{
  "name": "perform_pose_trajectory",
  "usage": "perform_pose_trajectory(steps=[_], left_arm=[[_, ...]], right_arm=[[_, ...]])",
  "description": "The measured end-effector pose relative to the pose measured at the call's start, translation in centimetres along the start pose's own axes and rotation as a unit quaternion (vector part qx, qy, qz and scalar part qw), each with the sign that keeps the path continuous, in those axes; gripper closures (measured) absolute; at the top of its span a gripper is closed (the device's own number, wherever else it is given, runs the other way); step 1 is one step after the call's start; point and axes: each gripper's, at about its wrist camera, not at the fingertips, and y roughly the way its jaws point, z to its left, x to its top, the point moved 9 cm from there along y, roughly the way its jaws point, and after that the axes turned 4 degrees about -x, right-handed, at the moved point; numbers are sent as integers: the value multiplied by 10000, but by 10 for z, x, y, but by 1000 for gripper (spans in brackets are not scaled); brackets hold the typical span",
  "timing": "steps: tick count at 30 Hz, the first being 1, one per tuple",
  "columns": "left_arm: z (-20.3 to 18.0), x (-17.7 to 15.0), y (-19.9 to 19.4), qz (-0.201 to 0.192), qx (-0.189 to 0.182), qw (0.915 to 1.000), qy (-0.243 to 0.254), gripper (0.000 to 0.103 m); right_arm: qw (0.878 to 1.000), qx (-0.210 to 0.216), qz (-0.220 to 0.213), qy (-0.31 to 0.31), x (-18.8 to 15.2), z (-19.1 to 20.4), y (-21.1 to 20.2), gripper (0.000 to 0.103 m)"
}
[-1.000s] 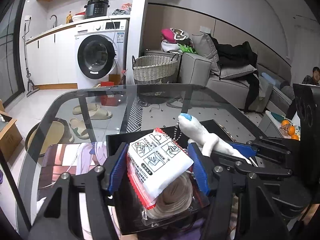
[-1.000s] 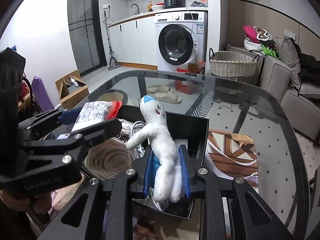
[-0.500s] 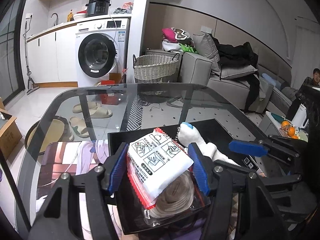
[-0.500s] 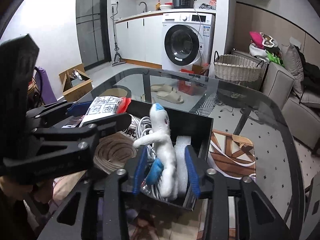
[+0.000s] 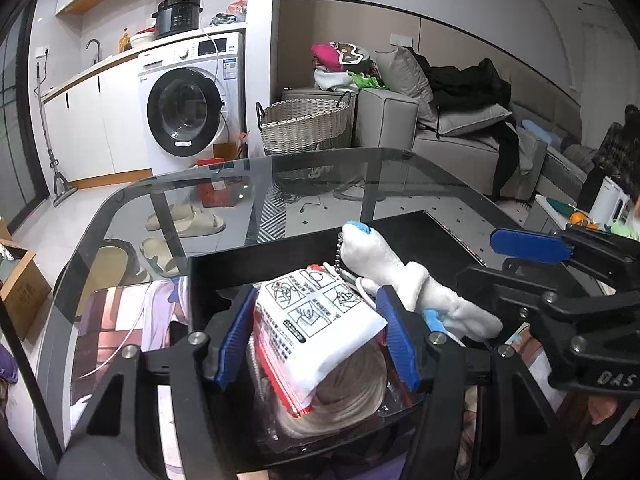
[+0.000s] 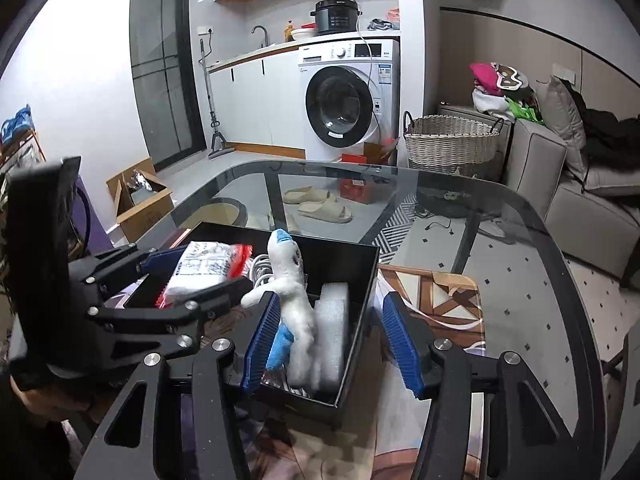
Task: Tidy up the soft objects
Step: 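Lower the packet and doll into the black box and open both grippers, then withdraw both grippers from the box toward the two green medicine packets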
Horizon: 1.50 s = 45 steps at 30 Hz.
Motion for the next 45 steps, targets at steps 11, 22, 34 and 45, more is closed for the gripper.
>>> perform_pose_trajectory(steps=[11, 22, 34, 45], left_arm=[[-2, -2, -24, 24, 38, 10000, -73, 12], [9, -23, -70, -29, 157, 9980, -613, 0], [7, -37, -126, -255, 443, 9973, -533, 0], [6, -73, -138, 13, 629, 9977, -260, 0]], right_arm=[[9998, 174, -48, 127, -5, -5, -13, 22], [9985, 533, 16, 117, -26, 8, -41, 1], [9976, 602, 156, -305, -55, 35, -71, 1], [9944, 844, 460, -430, -95, 55, -89, 1]])
